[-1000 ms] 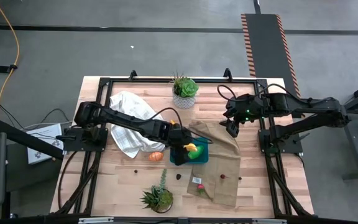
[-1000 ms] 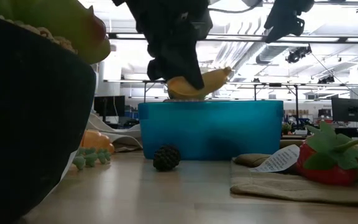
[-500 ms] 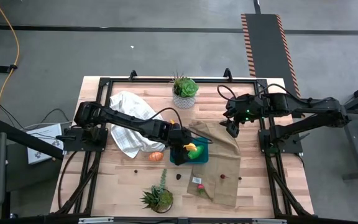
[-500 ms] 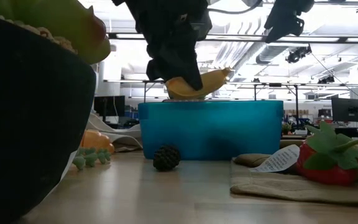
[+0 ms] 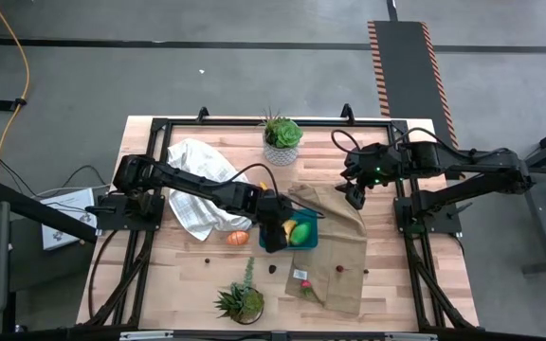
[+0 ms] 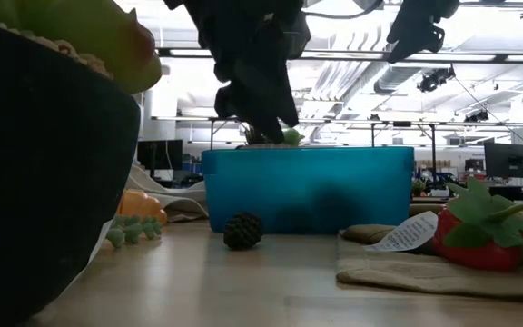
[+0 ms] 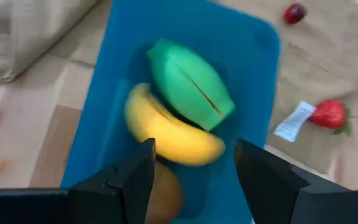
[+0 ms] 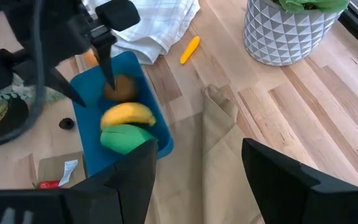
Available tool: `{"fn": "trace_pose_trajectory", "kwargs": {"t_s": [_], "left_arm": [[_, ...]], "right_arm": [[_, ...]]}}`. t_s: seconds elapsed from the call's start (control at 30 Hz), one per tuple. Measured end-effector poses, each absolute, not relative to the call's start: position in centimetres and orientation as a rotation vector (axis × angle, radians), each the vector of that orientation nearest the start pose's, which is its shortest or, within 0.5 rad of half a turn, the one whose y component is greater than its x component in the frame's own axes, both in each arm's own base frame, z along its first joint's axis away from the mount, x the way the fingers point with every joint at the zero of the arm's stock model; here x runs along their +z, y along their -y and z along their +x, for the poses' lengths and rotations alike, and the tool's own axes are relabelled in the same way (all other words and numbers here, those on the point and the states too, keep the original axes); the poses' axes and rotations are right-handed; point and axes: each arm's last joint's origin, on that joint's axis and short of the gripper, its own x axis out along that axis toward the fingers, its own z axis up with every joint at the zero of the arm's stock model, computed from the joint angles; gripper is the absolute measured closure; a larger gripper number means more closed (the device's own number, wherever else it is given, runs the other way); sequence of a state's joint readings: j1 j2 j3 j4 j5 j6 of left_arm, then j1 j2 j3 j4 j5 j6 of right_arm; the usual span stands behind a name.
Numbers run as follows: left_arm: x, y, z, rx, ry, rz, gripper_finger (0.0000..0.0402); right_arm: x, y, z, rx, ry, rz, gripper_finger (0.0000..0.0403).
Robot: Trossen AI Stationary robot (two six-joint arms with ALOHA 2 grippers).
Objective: Pick and placing Produce into tupperware
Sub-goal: Put the red cherry into the blue bin
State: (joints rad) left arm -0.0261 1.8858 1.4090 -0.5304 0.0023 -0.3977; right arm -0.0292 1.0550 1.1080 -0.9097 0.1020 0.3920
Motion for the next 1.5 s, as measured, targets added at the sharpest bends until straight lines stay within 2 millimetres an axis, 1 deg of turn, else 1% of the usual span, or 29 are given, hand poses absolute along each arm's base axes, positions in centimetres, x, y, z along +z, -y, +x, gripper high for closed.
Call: {"fn": "trace_pose_trajectory", "kwargs": {"t_s": [0.1,0.2,0.27,0.47,0.6,0.77,0.83,0.93,1.03,1.13,1.23,1.33,1.5], "left_arm": [[22.3,1.0,39.8,0.135,-0.99,-0.372,0.02],[24.2,0.9,40.1,0.109,-0.999,-0.354,0.0215],[25.8,0.7,40.1,0.099,-1.022,-0.319,0.0227],[30.6,0.4,40.0,0.035,-1.011,-0.252,0.0261],[34.3,-0.1,39.4,0.01,-0.988,-0.224,0.0284],[37.4,-1.2,38.4,0.043,-0.975,-0.225,0.0316],[38.2,-1.8,37.9,0.051,-0.985,-0.237,0.033],[38.9,-2.3,37.3,0.059,-1.009,-0.234,0.0353],[39.3,-3.0,36.3,0.068,-1.051,-0.222,0.0376],[40.0,-3.6,35.4,0.09,-1.049,-0.233,0.0396],[40.6,-4.0,34.7,0.109,-1.038,-0.237,0.0395],[41.2,-4.6,33.6,0.147,-1.044,-0.217,0.0392],[42.2,-5.3,31.2,0.197,-1.092,-0.188,0.04]], "right_arm": [[33.1,0.9,19.2,-0.291,-0.851,0.326,0.0176],[33.0,0.8,18.7,-0.297,-0.887,0.322,0.0176],[33.0,0.8,18.4,-0.299,-0.903,0.321,0.0176],[33.2,0.7,16.9,-0.304,-0.937,0.321,0.0176],[33.0,0.7,15.6,-0.318,-0.88,0.375,0.0176],[31.2,0.6,14.0,-0.357,-0.757,0.53,0.0176],[30.2,0.5,13.6,-0.357,-0.731,0.607,0.0176],[29.3,-0.1,13.6,-0.282,-0.702,0.682,0.0176],[28.8,-1.0,14.0,-0.234,-0.688,0.716,0.0177],[28.4,-1.7,14.3,-0.25,-0.679,0.736,0.0177],[28.2,-2.5,14.6,-0.272,-0.674,0.759,0.0177],[28.4,-3.4,15.2,-0.266,-0.635,0.781,0.0177],[28.1,-5.0,16.2,-0.264,-0.626,0.849,0.0177]]}}
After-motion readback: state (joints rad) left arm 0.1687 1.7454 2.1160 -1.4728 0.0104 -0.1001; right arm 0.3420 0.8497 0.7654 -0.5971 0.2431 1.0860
